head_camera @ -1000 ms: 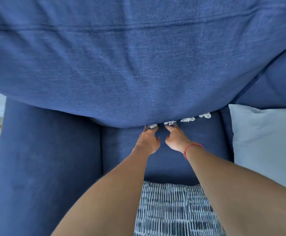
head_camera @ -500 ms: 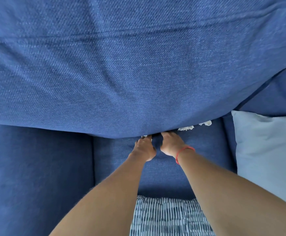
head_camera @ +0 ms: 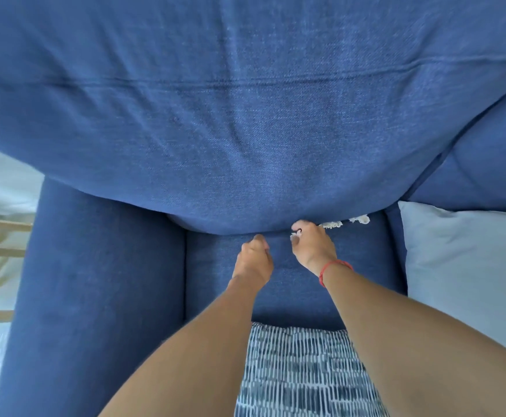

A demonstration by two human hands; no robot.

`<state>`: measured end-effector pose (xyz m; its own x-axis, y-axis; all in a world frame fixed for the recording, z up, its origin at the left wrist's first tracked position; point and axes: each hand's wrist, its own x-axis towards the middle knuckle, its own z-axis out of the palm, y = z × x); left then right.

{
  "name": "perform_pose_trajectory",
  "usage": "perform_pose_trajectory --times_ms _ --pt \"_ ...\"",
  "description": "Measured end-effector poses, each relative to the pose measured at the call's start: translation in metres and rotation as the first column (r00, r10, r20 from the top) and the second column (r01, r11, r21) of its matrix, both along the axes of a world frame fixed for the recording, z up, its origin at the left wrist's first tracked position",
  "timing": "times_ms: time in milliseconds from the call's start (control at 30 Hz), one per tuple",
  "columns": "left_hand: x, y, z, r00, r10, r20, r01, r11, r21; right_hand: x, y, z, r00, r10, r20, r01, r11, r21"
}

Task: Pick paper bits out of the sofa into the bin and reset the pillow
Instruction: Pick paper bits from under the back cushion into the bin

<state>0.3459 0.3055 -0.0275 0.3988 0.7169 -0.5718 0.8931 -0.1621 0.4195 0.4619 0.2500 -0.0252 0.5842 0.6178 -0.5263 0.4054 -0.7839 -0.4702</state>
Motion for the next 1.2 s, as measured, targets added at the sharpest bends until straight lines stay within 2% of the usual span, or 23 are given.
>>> perform_pose_trajectory --times_ms 167,333,467,567,633,767,900,1000,1200 --pt "-0.021 -0.004 0.050 0.994 0.055 0.091 -0.059 0.997 0.045 -0.024 0.001 0.048 0.999 0.049 0.014 -0.050 0.996 0.074" --pt "-0.057 -0.002 0.092 0.990 0.100 0.096 -0.108 0.991 0.073 -0.051 -0.005 0.088 0.996 0.086 0.035 -0.091 0.981 0.173" --pt "-0.094 0.004 0.109 0.982 0.109 0.155 -0.128 0.985 0.119 -0.082 0.004 0.111 0.989 0.128 0.080 -0.144 0.959 0.244" --pt "-0.129 0.014 0.117 0.954 0.185 0.237 -0.227 0.960 0.164 -0.116 0.024 0.119 0.984 0.171 0.043 -0.176 0.944 0.278" --pt "-0.162 0.021 0.120 0.913 0.282 0.295 -0.337 0.928 0.158 -0.149 0.037 0.122 0.980 0.197 0.007 -0.191 0.943 0.274" --pt "-0.247 0.043 0.122 0.839 0.440 0.320 -0.507 0.846 0.164 -0.228 0.068 0.127 0.947 0.319 -0.043 -0.296 0.916 0.271" --pt "-0.334 0.065 0.125 0.751 0.571 0.332 -0.647 0.736 0.198 -0.306 0.101 0.130 0.907 0.414 -0.072 -0.378 0.878 0.292" --pt "-0.397 0.069 0.126 0.641 0.682 0.351 -0.763 0.617 0.194 -0.361 0.118 0.131 0.863 0.495 -0.098 -0.448 0.841 0.304" --pt "-0.492 0.063 0.125 0.518 0.805 0.289 -0.856 0.487 0.175 -0.452 0.145 0.135 0.739 0.670 -0.077 -0.625 0.723 0.294"
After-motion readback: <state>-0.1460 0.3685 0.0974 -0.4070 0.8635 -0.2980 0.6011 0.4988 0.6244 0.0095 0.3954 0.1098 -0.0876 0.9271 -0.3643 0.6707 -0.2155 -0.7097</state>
